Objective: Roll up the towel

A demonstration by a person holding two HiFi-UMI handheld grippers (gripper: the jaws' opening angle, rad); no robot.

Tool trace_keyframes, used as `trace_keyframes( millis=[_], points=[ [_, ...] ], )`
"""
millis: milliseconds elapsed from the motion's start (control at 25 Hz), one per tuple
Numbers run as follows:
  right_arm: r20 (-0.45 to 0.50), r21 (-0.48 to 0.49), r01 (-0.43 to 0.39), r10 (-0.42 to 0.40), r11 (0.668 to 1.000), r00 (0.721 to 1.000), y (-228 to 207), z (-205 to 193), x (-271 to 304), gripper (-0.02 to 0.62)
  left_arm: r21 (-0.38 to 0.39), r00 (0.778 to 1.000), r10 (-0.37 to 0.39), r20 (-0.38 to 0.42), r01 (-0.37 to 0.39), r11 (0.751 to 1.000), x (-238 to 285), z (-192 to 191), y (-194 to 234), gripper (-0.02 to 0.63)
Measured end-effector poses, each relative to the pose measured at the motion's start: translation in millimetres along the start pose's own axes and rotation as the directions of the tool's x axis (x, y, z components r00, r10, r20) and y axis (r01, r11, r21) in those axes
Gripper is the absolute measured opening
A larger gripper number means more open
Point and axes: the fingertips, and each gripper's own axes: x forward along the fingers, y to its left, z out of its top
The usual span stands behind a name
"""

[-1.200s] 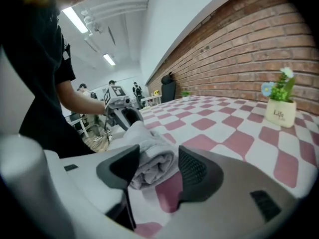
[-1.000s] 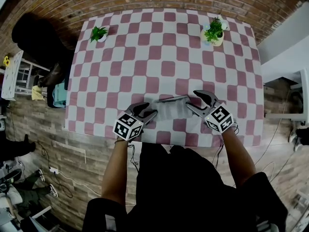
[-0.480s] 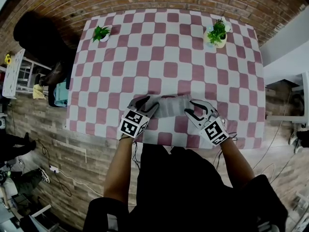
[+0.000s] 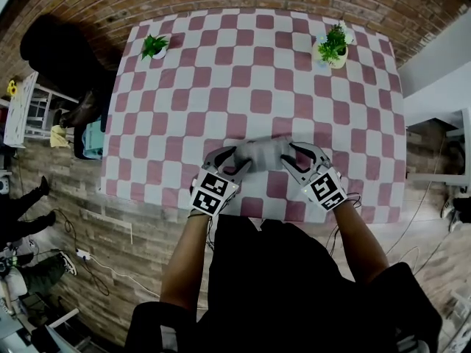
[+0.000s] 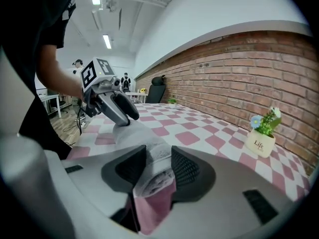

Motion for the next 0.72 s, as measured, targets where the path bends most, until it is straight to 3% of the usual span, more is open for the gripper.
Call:
trace_keyframes(
  millis=[200,360,600,720],
  points=[
    [-0.004,0.014,-0.002,0.002,1.000,1.000,-1,-3,4,0.160,0.098,0.998,0.028,-0.052,-0.023,0.995,10,-7,5,0.212],
    [0.039,0.050,0.013,-0.015,0.999,0.999,1,-8,7,0.160,0.170,0.996,0.073,-0.042,-0.065,0.983,15,-10,3,0.210],
    [0.072,0.071,0.027,-0.032,0.997,0.997,-1,-6,3,0.164,0.154,0.995,0.093,-0.032,-0.087,0.984,12,-5,2,0.209],
    [0.114,0.127,0.021,-0.036,0.992,0.993,-3,-2,-2,0.186,0.142,0.994,0.112,-0.004,-0.110,0.984,8,3,4,0.213]
  ],
)
